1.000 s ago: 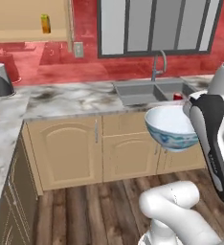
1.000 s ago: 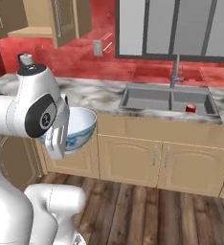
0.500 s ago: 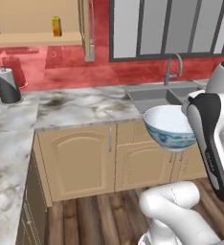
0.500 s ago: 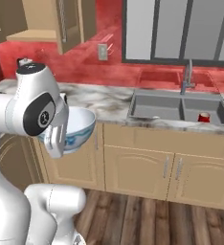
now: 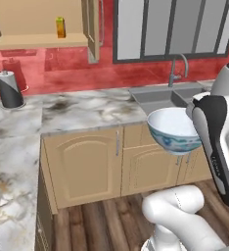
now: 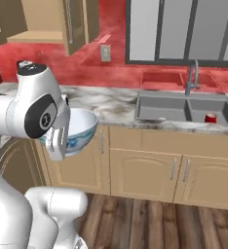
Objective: Pick the mug and place it in the sink. Pick the bowl and place it in the open cabinet and then close the cabinet.
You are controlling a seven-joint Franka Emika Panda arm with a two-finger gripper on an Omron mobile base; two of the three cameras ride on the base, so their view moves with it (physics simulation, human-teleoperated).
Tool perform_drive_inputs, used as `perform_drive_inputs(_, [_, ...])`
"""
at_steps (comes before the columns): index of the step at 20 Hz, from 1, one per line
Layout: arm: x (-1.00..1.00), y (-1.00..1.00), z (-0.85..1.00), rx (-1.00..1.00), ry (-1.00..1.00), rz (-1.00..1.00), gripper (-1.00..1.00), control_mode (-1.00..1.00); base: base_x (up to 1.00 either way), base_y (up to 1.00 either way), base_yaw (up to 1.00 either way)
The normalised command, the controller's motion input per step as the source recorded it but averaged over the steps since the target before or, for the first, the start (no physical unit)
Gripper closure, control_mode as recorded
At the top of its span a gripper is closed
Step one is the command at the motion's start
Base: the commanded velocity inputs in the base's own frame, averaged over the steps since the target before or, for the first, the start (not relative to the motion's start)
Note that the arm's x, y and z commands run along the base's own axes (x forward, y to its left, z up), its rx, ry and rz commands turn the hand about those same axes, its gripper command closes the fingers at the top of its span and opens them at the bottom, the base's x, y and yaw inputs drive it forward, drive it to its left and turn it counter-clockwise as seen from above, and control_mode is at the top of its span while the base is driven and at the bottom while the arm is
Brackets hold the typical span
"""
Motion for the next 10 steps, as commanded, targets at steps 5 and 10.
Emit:
perform_drive_inputs(5, [0.0,0.0,0.0,0.0,0.0,0.0,1.0,1.0,0.29,0.59,-0.08])
perform_drive_inputs(10, [0.0,0.0,0.0,0.0,0.0,0.0,1.0,1.0,0.28,1.0,-0.12])
